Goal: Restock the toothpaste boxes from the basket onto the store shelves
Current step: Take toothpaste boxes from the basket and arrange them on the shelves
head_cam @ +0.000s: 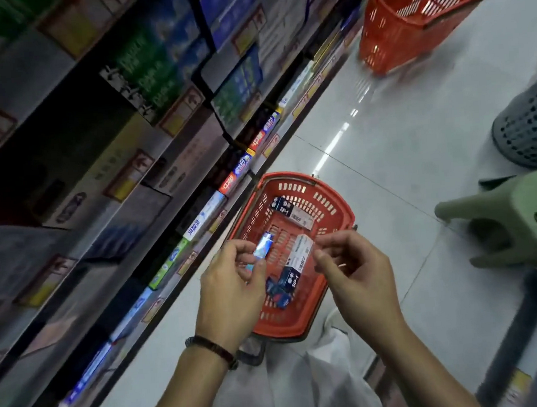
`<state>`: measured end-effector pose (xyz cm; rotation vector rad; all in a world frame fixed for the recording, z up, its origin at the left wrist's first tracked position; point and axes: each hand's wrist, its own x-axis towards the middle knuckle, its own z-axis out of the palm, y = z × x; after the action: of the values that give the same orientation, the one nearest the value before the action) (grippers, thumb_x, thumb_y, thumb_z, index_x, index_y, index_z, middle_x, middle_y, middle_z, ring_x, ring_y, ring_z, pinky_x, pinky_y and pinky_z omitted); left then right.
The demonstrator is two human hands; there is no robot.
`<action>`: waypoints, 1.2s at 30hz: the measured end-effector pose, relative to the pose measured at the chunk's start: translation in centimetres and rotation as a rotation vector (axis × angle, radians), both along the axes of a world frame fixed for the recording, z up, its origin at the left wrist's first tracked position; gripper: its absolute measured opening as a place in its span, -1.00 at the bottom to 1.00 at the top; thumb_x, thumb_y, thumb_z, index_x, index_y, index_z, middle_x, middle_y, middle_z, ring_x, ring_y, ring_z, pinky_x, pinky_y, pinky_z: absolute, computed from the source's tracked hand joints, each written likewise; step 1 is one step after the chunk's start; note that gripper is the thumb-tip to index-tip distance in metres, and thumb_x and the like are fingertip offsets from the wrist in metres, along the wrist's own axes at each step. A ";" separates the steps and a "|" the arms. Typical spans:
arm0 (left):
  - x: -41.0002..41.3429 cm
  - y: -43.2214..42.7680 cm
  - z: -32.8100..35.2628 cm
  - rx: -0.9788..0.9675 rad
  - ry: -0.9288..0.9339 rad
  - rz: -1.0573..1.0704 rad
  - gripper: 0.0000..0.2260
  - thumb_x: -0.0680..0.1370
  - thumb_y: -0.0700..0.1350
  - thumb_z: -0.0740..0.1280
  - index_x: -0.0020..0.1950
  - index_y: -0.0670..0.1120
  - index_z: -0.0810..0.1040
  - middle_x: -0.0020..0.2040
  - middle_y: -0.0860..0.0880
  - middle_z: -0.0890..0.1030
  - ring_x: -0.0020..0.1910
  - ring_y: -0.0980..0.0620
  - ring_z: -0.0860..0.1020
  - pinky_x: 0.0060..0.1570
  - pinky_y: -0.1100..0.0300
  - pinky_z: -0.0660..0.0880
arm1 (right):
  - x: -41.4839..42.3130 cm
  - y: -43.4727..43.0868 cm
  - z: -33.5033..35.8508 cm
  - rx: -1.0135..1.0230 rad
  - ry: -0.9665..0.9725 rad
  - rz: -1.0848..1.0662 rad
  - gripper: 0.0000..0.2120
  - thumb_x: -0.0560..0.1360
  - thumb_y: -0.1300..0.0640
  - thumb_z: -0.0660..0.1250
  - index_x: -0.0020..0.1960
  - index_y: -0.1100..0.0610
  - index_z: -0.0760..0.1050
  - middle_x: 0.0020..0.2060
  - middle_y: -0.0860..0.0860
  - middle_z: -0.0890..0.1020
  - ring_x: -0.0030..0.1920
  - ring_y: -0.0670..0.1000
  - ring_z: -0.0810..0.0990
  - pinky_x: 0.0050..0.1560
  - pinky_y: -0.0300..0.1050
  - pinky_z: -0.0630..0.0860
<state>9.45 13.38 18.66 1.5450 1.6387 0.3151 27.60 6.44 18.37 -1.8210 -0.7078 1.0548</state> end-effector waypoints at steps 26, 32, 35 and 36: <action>0.4 -2.4 -31.4 -0.232 0.208 -0.086 -0.95 0.60 -0.07 0.41 0.04 0.06 0.58 -0.08 0.11 0.63 -0.11 0.12 0.59 -0.23 0.32 0.38 | -0.4 -1.0 -22.9 -0.128 0.117 -0.011 -0.92 0.62 0.10 0.45 0.05 -0.08 0.62 -0.06 -0.13 0.70 0.04 0.01 0.71 0.03 0.09 0.74; 0.3 -3.9 -38.0 -0.410 0.286 -0.111 -0.99 0.62 -0.04 0.38 0.02 0.05 0.58 0.16 0.01 0.69 0.00 0.00 0.61 -0.10 0.18 0.48 | -0.1 -1.9 -25.8 -0.111 0.143 -0.005 -0.91 0.59 0.12 0.47 0.06 -0.05 0.63 -0.08 -0.08 0.70 0.05 0.06 0.70 0.05 0.15 0.73; 0.5 -4.6 -40.6 -0.431 0.335 -0.150 -0.97 0.63 -0.05 0.35 0.00 0.03 0.56 0.17 -0.04 0.67 -0.01 -0.02 0.55 -0.15 0.18 0.47 | 0.0 -2.2 -26.6 -0.096 0.180 -0.013 -0.90 0.58 0.10 0.45 0.07 -0.06 0.63 -0.05 -0.13 0.70 0.10 0.01 0.69 0.06 0.08 0.73; 0.5 -4.9 -41.5 -0.439 0.347 -0.151 -0.97 0.63 -0.05 0.36 0.00 0.04 0.55 0.18 -0.06 0.66 0.00 -0.04 0.55 -0.11 0.14 0.50 | 0.0 -2.3 -27.0 -0.093 0.183 -0.013 -0.90 0.58 0.10 0.45 0.07 -0.06 0.63 -0.04 -0.15 0.70 0.11 -0.01 0.68 0.06 0.05 0.73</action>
<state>9.96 8.46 -22.81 1.4197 1.6936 -0.3935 27.64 4.13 -8.58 -1.7764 -0.5448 1.2458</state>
